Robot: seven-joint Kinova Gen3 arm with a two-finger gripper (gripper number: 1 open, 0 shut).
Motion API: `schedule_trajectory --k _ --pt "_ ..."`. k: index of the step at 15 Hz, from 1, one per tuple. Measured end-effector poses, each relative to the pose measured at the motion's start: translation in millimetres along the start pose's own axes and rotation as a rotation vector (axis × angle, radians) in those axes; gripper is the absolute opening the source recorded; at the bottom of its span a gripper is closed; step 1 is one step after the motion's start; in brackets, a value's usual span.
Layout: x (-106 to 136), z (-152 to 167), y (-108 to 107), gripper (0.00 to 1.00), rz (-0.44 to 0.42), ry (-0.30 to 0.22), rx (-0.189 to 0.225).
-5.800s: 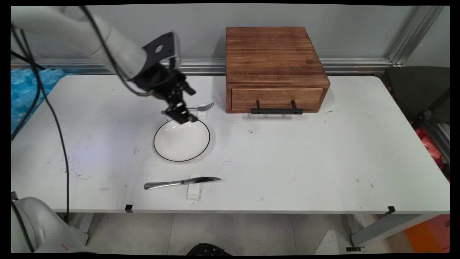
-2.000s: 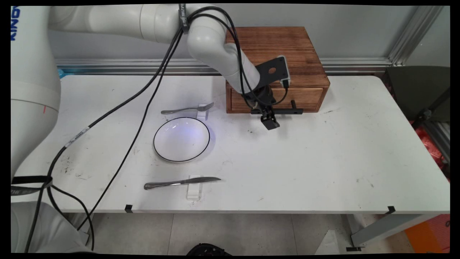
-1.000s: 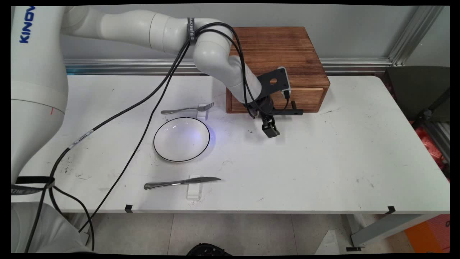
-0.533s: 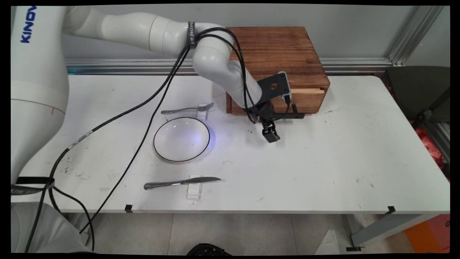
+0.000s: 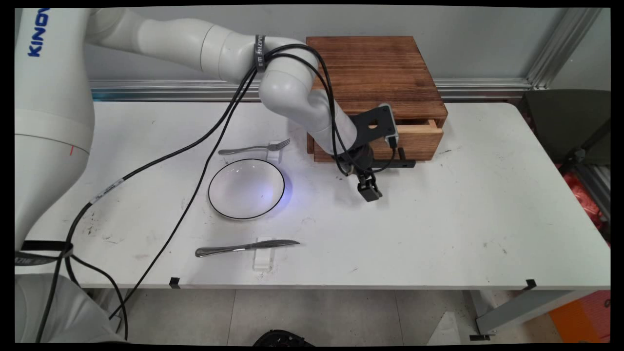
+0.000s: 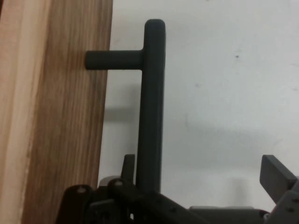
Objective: Open the drawer
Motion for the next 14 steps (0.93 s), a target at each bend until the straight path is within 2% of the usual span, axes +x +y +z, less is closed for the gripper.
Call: schedule_trajectory --k 14 --pt "2.7 -8.9 40.3 1.0 -0.001 0.009 -0.026"
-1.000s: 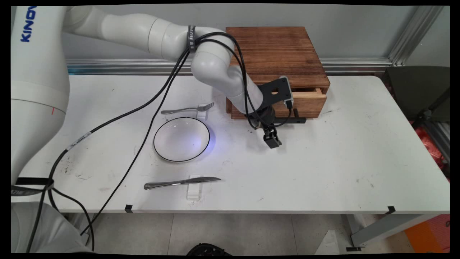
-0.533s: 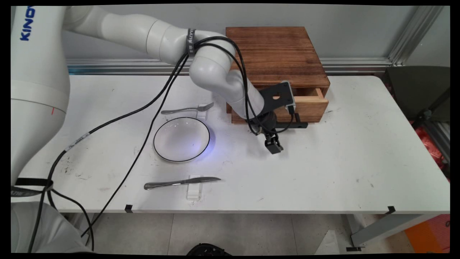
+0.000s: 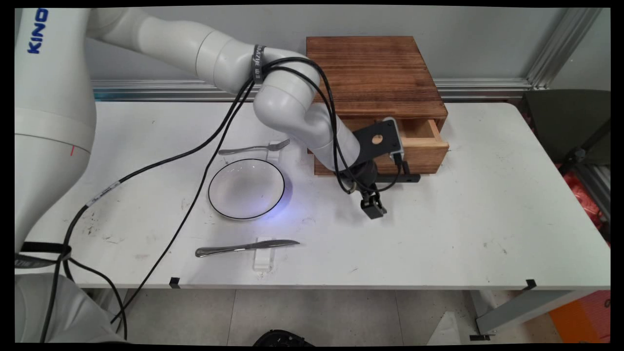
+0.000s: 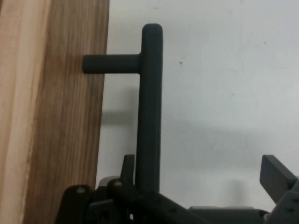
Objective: Open the drawer
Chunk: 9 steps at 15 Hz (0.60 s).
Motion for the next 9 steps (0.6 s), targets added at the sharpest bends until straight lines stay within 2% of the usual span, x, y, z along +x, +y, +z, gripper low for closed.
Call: schedule_trajectory --k 9 --pt "-0.2 -3.1 24.0 1.0 -0.001 0.001 -0.026"
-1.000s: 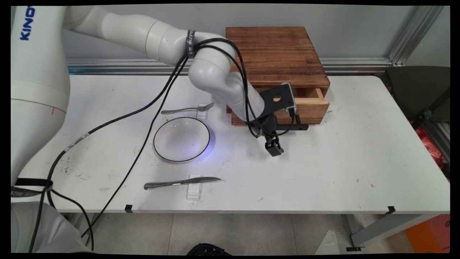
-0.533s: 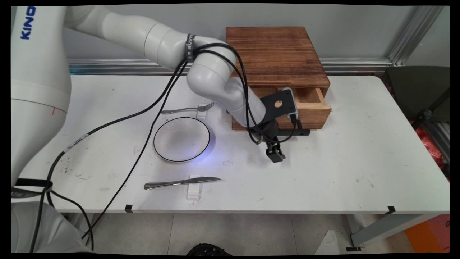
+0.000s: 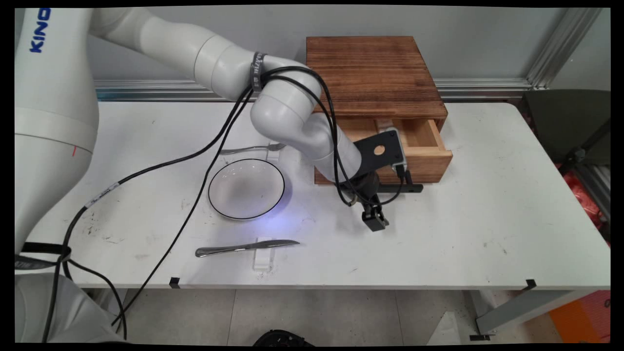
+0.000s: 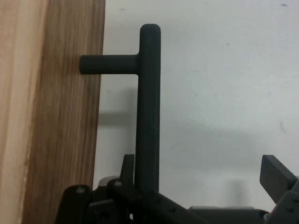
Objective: Open the drawer
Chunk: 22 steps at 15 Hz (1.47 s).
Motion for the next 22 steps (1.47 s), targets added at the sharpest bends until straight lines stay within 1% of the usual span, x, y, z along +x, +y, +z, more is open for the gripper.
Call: schedule_trajectory --k 9,19,22 --pt "0.4 -3.2 31.4 1.0 0.003 0.003 -0.043" --pt "0.9 -7.1 60.7 1.0 0.003 0.005 -0.081" --pt "1.5 -7.9 66.7 1.0 0.003 0.006 -0.089"
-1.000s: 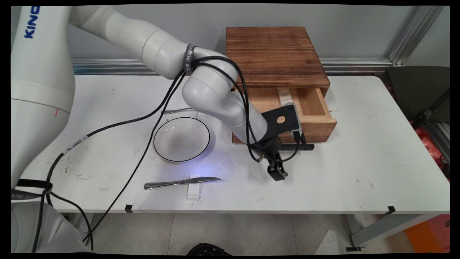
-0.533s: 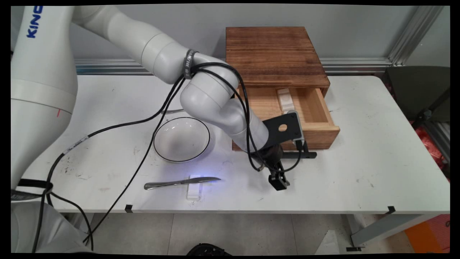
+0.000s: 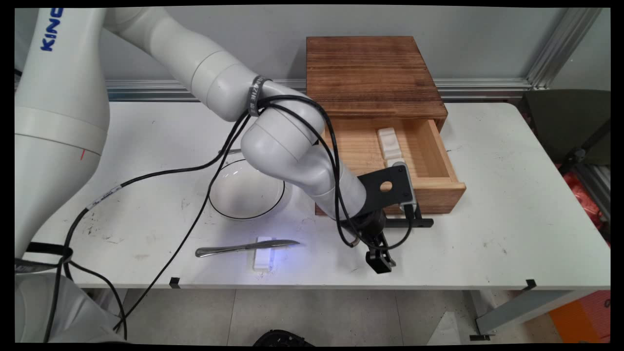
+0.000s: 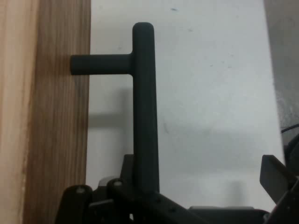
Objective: Open the drawer
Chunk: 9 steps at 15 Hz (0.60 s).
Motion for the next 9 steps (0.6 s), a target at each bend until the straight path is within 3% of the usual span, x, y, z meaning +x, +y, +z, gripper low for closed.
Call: schedule_trajectory --k 9 --pt "3.9 -3.4 28.1 1.0 -0.002 0.008 -0.032"
